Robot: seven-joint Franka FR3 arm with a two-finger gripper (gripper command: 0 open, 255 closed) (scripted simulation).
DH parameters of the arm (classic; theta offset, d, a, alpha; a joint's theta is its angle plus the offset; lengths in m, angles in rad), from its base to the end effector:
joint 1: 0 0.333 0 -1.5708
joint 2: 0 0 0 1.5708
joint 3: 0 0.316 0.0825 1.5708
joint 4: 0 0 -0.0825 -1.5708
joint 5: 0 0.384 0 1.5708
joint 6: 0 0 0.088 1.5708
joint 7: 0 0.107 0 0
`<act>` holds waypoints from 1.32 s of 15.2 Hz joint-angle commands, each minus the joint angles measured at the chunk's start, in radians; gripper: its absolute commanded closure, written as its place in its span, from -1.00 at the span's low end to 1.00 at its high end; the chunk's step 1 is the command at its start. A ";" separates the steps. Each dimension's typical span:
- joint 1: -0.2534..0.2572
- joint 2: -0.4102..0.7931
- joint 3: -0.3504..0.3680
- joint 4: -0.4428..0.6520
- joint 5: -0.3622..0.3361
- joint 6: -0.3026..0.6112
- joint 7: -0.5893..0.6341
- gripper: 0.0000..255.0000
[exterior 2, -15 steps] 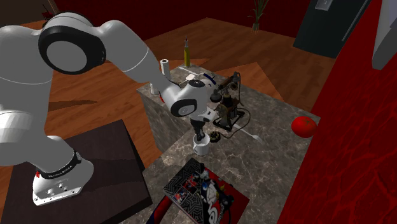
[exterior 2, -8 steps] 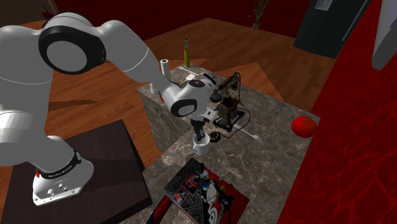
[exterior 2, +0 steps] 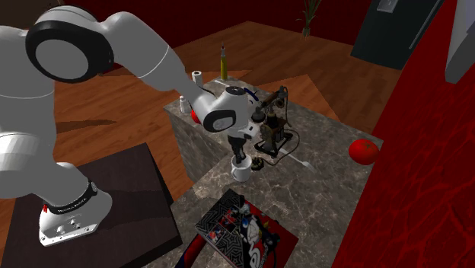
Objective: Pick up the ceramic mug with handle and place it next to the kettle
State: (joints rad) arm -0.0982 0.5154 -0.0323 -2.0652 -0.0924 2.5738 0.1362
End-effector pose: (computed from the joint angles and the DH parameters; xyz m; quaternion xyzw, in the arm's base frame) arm 0.5841 -0.0751 0.1785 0.9952 -0.0921 -0.0034 0.0327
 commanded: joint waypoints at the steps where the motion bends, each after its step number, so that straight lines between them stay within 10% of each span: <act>1: 0.000 -0.029 0.000 -0.011 0.001 -0.018 -0.002 1.00; 20: -0.001 -0.222 0.005 0.000 0.011 -0.222 -0.020 1.00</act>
State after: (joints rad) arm -0.0986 0.3054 -0.0266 -2.0608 -0.0816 2.3598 0.1183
